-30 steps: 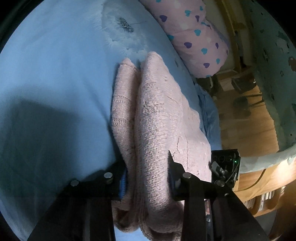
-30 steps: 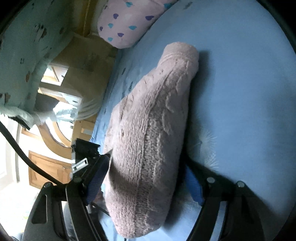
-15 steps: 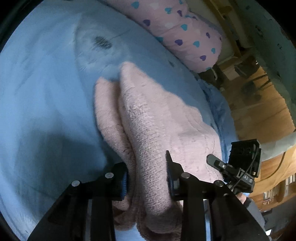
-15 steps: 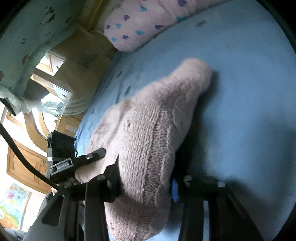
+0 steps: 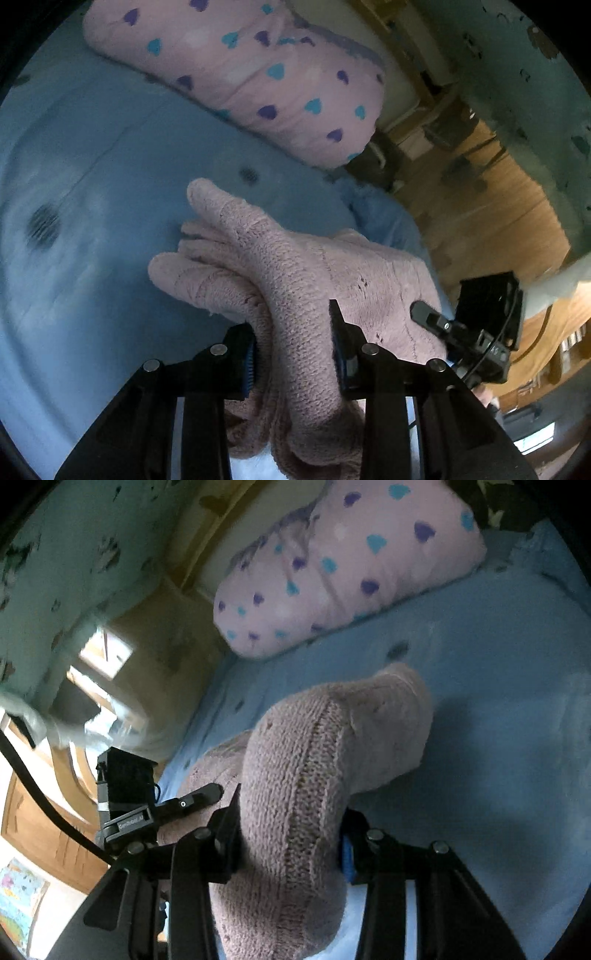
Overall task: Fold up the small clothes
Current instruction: 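Lift the held end with both tools and fold it over the cardigan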
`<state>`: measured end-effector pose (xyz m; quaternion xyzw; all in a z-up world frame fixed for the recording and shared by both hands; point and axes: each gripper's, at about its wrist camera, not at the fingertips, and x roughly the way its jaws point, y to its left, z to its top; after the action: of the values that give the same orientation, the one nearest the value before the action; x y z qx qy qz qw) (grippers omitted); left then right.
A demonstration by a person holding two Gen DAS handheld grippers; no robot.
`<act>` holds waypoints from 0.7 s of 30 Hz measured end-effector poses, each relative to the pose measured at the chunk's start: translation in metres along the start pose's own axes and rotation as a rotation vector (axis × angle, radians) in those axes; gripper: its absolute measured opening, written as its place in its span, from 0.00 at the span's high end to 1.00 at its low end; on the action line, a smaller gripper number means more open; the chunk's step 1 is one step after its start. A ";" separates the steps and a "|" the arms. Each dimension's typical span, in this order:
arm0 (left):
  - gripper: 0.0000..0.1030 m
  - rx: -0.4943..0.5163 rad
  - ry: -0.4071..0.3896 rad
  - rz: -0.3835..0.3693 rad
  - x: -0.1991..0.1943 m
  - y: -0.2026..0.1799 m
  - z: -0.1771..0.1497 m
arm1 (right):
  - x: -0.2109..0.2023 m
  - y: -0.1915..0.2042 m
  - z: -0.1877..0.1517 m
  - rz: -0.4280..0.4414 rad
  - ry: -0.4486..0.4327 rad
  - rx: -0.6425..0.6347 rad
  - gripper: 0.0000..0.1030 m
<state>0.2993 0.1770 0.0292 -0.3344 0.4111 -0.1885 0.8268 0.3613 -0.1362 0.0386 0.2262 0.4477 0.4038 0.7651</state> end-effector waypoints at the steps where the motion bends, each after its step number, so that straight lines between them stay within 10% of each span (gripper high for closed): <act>1: 0.76 0.006 -0.005 -0.008 0.006 -0.003 0.005 | -0.005 -0.007 0.007 0.000 -0.013 0.010 0.59; 12: 0.74 -0.097 0.148 0.014 0.100 0.065 -0.038 | 0.025 -0.126 -0.030 -0.133 0.190 0.167 0.54; 21: 0.40 -0.249 0.134 -0.082 0.061 0.094 -0.067 | -0.025 -0.154 -0.070 0.023 0.019 0.381 0.24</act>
<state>0.2847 0.1805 -0.1005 -0.4375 0.4714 -0.1914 0.7414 0.3575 -0.2455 -0.0926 0.3683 0.5206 0.3226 0.6995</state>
